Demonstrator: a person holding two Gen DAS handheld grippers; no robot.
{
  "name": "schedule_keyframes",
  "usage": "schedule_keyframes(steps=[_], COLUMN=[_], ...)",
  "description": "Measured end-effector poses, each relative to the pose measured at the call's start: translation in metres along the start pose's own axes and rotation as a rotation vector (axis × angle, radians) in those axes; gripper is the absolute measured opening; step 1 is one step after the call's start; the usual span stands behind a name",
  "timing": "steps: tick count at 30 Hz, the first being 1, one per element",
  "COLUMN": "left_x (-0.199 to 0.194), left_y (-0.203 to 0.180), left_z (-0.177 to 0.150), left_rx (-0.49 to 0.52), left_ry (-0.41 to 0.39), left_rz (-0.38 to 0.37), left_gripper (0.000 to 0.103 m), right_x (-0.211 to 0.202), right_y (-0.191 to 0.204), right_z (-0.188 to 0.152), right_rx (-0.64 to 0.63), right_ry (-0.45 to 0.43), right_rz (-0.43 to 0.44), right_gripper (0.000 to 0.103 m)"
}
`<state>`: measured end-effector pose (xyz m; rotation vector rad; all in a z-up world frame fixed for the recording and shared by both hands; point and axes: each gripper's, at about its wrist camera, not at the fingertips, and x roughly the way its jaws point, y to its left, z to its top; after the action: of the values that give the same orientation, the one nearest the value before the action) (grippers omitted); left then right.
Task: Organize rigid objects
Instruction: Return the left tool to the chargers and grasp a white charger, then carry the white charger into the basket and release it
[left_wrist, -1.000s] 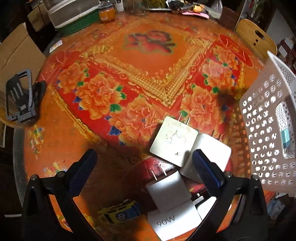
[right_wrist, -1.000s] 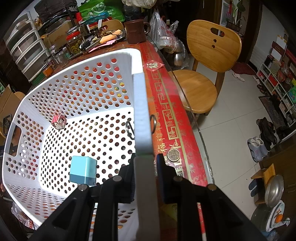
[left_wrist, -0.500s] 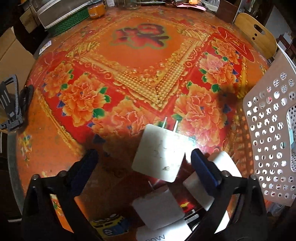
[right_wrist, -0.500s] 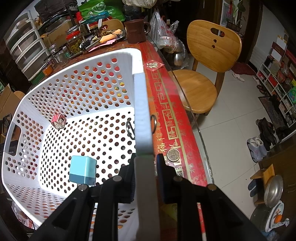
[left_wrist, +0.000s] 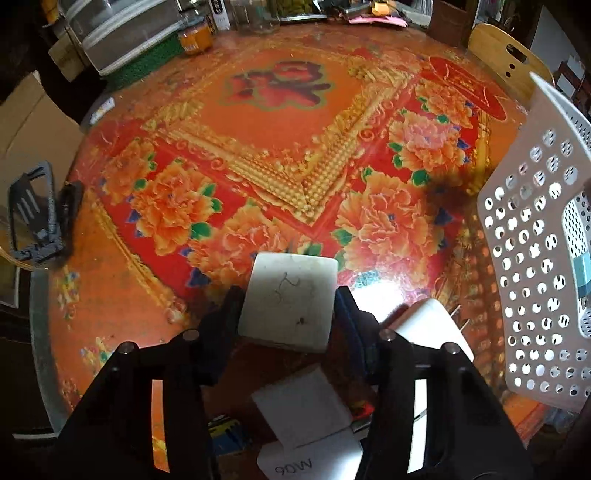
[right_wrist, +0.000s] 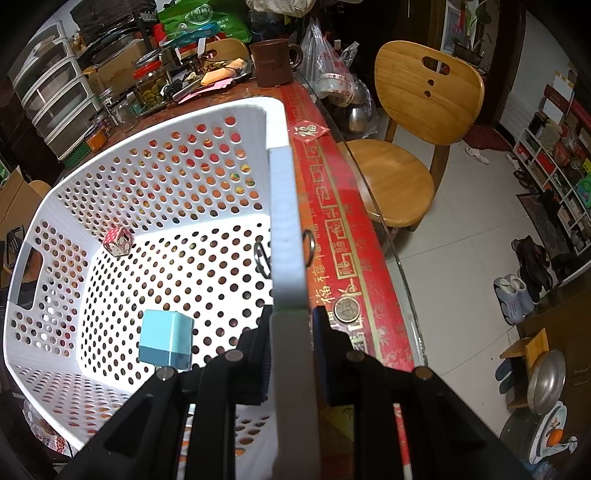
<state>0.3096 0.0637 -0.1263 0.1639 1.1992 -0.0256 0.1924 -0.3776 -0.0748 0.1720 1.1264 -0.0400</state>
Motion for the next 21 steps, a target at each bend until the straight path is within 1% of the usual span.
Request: schedule_keyframes(steps=[3,6,13,18,21], left_x=[-0.013,-0.02,-0.04,-0.08,-0.112], left_y=[0.004,0.005,0.012,0.008,-0.005], left_z=[0.001,0.002,0.004,0.004,0.005], left_rx=[-0.002,-0.002,-0.015,0.002,0.034], left_ry=[-0.025,-0.032,-0.069,-0.137,-0.189], left_rz=[0.006,0.012,-0.002,-0.003,0.004], left_gripper=[0.046,0.046,0.046,0.046,0.046], right_x=[0.0,0.0,0.0,0.0,0.0], right_y=[0.0,0.0,0.001,0.001,0.001], right_z=[0.0,0.0,0.0,0.0,0.0], right_rx=[0.001,0.002,0.0,-0.001,-0.002], right_ry=[0.0,-0.001,0.0,0.0,0.0], right_rz=[0.0,0.001,0.0,-0.002,-0.002], right_gripper=[0.019,0.019,0.019,0.019,0.019])
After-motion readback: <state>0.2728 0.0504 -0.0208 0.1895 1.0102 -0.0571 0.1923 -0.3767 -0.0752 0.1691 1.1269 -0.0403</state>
